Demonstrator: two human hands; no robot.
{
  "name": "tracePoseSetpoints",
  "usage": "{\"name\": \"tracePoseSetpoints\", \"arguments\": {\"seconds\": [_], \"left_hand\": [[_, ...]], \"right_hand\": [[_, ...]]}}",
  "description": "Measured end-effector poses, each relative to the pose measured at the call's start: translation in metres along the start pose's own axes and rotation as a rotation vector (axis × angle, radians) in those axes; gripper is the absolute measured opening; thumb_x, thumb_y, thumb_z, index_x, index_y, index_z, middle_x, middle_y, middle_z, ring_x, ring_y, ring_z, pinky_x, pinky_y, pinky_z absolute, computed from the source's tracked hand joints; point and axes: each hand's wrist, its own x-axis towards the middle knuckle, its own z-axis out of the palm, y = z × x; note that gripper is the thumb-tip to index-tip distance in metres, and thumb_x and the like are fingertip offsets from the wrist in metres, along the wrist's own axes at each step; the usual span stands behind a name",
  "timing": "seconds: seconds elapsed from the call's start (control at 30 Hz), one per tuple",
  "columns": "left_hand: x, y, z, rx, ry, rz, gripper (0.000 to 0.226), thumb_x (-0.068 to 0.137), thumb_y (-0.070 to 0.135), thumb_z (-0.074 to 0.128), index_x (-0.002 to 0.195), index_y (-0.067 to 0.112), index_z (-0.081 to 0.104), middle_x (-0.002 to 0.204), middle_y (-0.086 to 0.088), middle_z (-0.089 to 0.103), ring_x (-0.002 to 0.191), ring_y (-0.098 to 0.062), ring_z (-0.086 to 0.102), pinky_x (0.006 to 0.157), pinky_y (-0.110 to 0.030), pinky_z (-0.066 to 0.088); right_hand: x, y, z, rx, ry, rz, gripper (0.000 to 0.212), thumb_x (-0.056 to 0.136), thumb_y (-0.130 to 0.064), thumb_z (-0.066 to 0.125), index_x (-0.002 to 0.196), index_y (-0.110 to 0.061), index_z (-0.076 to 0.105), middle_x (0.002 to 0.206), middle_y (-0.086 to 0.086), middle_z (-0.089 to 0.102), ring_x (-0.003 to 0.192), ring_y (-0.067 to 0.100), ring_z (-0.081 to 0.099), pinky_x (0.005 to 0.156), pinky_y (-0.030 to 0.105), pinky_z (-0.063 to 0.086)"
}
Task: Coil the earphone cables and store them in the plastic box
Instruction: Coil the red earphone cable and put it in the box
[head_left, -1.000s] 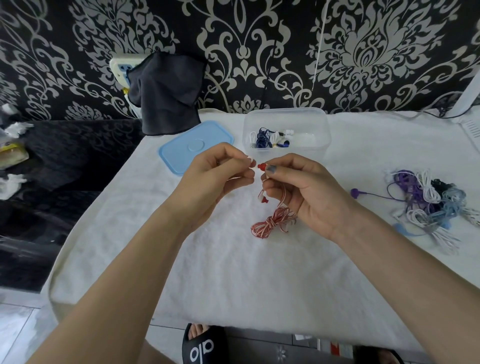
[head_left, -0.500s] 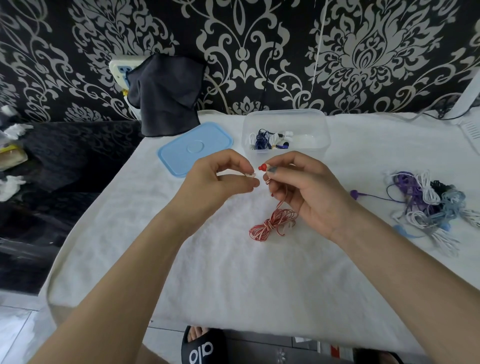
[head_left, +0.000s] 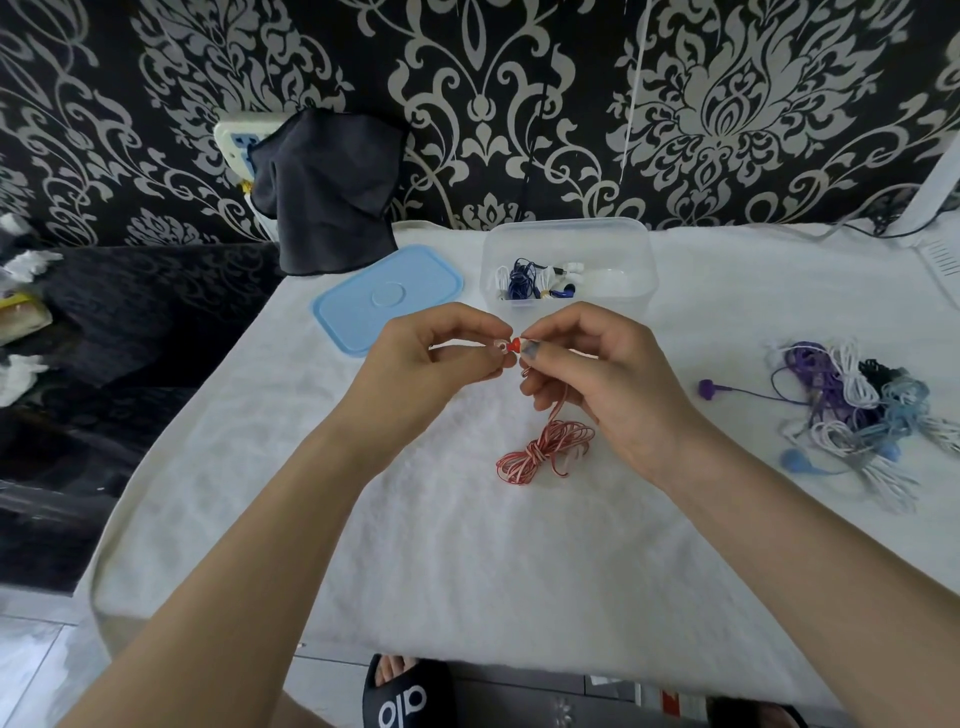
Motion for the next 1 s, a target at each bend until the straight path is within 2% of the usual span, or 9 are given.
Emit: {"name": "tracePoseSetpoints", "arguments": {"seconds": [0.13,0.23,0.33,0.4,0.47,0.57,0.63,0.77,1.0], "left_hand": [[0.0000,0.0001,-0.0003,0.024,-0.011,0.010,0.017,0.091,0.001,0.070,0.102,0.013,0.077,0.099,0.001,0.077,0.093,-0.015,0.076,0.085,-0.026,0.058],[-0.0012,0.0016,-0.0003,0.043,-0.020,0.017,0.018,0.090,-0.001,0.070,0.101,0.013,0.077,0.100,0.001,0.077,0.092,-0.014,0.076,0.080,-0.021,0.057],[-0.0029,0.0036,0.0014,0.056,0.002,0.008,0.016,0.091,-0.004,0.068,0.101,0.007,0.072,0.098,-0.002,0.076,0.084,-0.007,0.075,0.054,-0.005,0.045],[-0.0035,0.0042,0.0025,0.050,0.018,0.009,0.014,0.091,-0.005,0.069,0.101,0.004,0.070,0.097,-0.003,0.075,0.076,-0.004,0.074,0.044,-0.002,0.037],[-0.0028,0.0039,0.0025,0.038,0.024,0.024,0.013,0.090,-0.003,0.072,0.100,0.005,0.069,0.097,-0.003,0.076,0.078,-0.007,0.075,0.048,-0.003,0.040],[-0.0010,0.0004,0.0014,0.026,0.011,0.044,0.015,0.088,-0.002,0.074,0.098,0.007,0.069,0.096,-0.001,0.077,0.086,-0.014,0.077,0.068,-0.013,0.052],[-0.0001,-0.0024,0.0008,0.027,0.004,0.049,0.016,0.088,-0.003,0.074,0.099,0.007,0.069,0.096,-0.001,0.078,0.089,-0.016,0.077,0.075,-0.018,0.055],[0.0011,-0.0033,0.0003,0.020,-0.001,0.052,0.016,0.088,-0.004,0.073,0.100,0.006,0.069,0.096,-0.004,0.079,0.090,-0.017,0.077,0.079,-0.022,0.057],[0.0029,-0.0056,-0.0001,-0.104,0.018,0.042,0.012,0.090,-0.003,0.071,0.100,0.004,0.068,0.092,-0.011,0.078,0.089,-0.021,0.076,0.086,-0.031,0.060]], "right_hand": [[-0.0022,-0.0017,0.0012,-0.061,0.005,-0.046,0.005,0.091,-0.003,0.069,0.096,-0.001,0.068,0.084,0.019,0.070,0.067,0.025,0.071,0.063,0.031,0.056],[-0.0025,-0.0015,0.0021,-0.094,0.006,-0.064,0.004,0.091,-0.003,0.069,0.095,-0.004,0.069,0.083,0.015,0.071,0.067,0.026,0.072,0.063,0.032,0.057],[-0.0021,-0.0009,0.0024,-0.099,0.011,-0.072,0.004,0.091,-0.004,0.069,0.095,-0.005,0.069,0.081,0.012,0.071,0.066,0.026,0.071,0.062,0.032,0.056],[-0.0023,-0.0005,0.0022,-0.110,0.012,-0.076,0.005,0.091,-0.004,0.069,0.095,-0.005,0.069,0.080,0.012,0.071,0.065,0.026,0.071,0.061,0.031,0.056],[-0.0025,0.0004,0.0020,-0.137,0.014,-0.080,0.005,0.091,-0.004,0.070,0.095,-0.006,0.069,0.079,0.009,0.071,0.065,0.025,0.071,0.060,0.030,0.055],[-0.0023,0.0014,0.0020,-0.171,0.016,-0.080,0.004,0.090,-0.005,0.070,0.093,-0.008,0.069,0.078,0.005,0.071,0.064,0.025,0.071,0.059,0.029,0.054],[-0.0021,0.0015,0.0024,-0.182,0.023,-0.087,0.005,0.090,-0.006,0.070,0.093,-0.009,0.069,0.078,0.004,0.071,0.064,0.025,0.072,0.059,0.030,0.055],[-0.0018,0.0016,0.0023,-0.199,0.039,-0.097,0.004,0.090,-0.006,0.071,0.092,-0.010,0.069,0.076,0.002,0.072,0.064,0.023,0.072,0.059,0.028,0.054],[-0.0007,0.0000,0.0002,-0.115,0.031,-0.045,0.006,0.091,-0.005,0.069,0.096,-0.001,0.070,0.077,0.014,0.072,0.063,0.021,0.070,0.062,0.027,0.055]]}}
